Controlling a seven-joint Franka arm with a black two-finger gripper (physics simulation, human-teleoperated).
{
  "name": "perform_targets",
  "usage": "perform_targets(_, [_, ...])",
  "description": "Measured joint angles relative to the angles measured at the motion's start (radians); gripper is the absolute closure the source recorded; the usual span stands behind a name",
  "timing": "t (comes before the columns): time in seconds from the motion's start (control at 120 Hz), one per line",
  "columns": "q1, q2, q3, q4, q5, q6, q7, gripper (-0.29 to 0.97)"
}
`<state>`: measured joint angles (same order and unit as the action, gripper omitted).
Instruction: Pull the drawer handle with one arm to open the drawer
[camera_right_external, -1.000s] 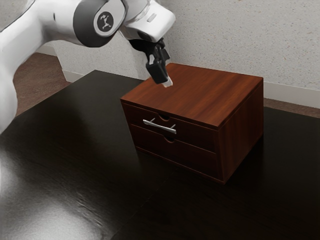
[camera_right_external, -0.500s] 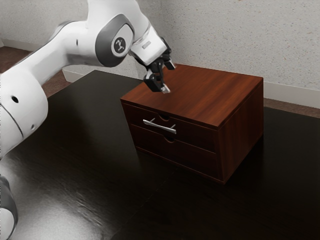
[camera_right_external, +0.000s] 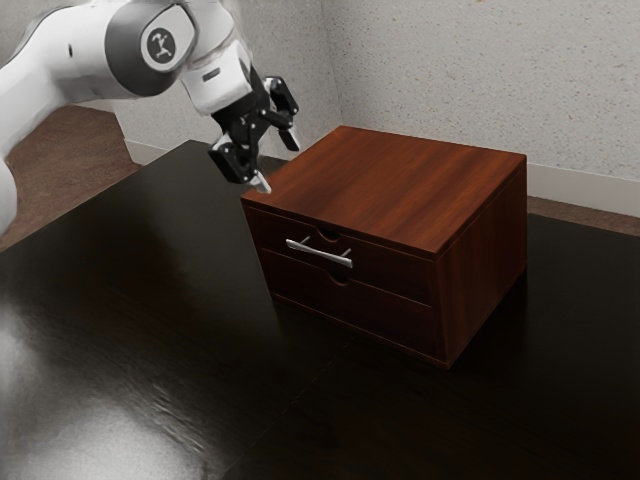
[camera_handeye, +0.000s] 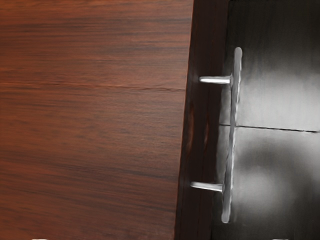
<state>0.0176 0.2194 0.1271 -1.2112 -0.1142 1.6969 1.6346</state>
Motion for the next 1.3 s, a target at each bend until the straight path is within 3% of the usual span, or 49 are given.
perform_targets(0.15, [-0.008,-0.089,-0.008,-0.186,-0.010,0.094,0.039,0.11])
perform_targets(0.358, [-0.018,-0.229,-0.037,-0.444,0.008,0.350,0.061,0.10])
perform_targets(0.542, [-0.031,-0.250,-0.047,-0.502,-0.024,0.499,0.020,0.13])
perform_targets(0.875, [-0.022,-0.230,-0.050,-0.542,-0.006,0.576,-0.054,0.25])
perform_targets(1.033, [-0.002,-0.302,-0.085,-0.628,-0.002,0.589,-0.072,0.27])
perform_targets(1.3, [-0.026,-0.308,-0.102,-0.700,-0.004,0.623,-0.096,0.28])
